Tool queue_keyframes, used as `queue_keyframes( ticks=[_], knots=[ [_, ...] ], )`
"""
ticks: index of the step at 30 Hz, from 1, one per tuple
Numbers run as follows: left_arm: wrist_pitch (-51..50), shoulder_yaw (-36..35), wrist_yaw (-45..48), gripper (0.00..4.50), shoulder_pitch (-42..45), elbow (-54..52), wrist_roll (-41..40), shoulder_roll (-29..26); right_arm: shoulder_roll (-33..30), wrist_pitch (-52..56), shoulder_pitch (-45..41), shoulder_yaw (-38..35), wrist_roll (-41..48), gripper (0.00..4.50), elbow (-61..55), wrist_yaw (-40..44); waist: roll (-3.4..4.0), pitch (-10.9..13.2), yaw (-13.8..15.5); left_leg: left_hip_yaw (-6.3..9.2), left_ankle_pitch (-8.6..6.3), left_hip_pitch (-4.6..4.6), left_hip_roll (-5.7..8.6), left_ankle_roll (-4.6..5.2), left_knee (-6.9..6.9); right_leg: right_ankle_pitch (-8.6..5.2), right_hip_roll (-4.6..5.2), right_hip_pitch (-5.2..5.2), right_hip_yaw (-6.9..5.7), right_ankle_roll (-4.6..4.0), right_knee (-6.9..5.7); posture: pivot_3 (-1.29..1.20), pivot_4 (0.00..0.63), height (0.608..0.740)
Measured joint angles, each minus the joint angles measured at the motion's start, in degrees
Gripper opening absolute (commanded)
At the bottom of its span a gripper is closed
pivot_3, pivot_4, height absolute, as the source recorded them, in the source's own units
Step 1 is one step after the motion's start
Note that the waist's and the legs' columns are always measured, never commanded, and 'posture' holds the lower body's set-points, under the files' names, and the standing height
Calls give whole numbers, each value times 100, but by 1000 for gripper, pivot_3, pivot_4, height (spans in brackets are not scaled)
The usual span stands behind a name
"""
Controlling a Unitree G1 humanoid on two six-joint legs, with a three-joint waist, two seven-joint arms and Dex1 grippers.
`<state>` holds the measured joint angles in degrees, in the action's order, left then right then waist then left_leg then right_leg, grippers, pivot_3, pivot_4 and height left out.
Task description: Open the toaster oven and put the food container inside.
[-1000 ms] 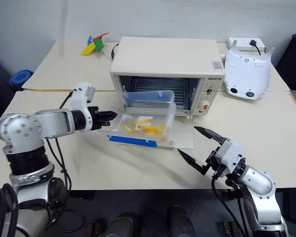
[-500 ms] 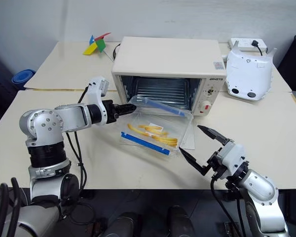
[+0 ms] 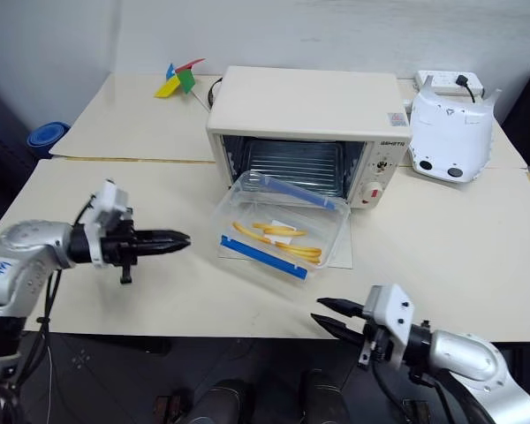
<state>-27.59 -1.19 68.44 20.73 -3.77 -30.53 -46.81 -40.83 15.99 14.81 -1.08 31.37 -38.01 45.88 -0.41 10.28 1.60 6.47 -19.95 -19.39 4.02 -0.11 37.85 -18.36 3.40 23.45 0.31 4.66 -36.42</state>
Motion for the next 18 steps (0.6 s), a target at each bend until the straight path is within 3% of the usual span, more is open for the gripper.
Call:
queue_keyframes(
  ticks=[5, 12, 18],
  knots=[
    [438, 453, -345, 0, -9, 3, 364, 891, 500, 11, -748, 503, -416, 5, 272, -275, -1, 0, -10, 4, -5, -14, 3, 5, 4, 3, -3, 20, -2, 6, -11, 0, 150, 740],
    [452, 368, -1641, 0, 551, 492, 623, 2040, 666, -179, -1749, 210, -935, 5, 1372, -605, -2, 0, -19, 2, -6, -26, 11, 8, 25, 10, -2, 26, -2, 18, -20, 0, 150, 740],
    [652, 228, -2521, 0, 1010, 1124, 875, 2666, 852, -533, -2767, 92, -1263, 5, 2492, -655, -2, 1, -27, -1, -1, -19, 11, 1, 28, 10, -3, 31, -1, 18, -43, 0, 150, 740]
  ],
)
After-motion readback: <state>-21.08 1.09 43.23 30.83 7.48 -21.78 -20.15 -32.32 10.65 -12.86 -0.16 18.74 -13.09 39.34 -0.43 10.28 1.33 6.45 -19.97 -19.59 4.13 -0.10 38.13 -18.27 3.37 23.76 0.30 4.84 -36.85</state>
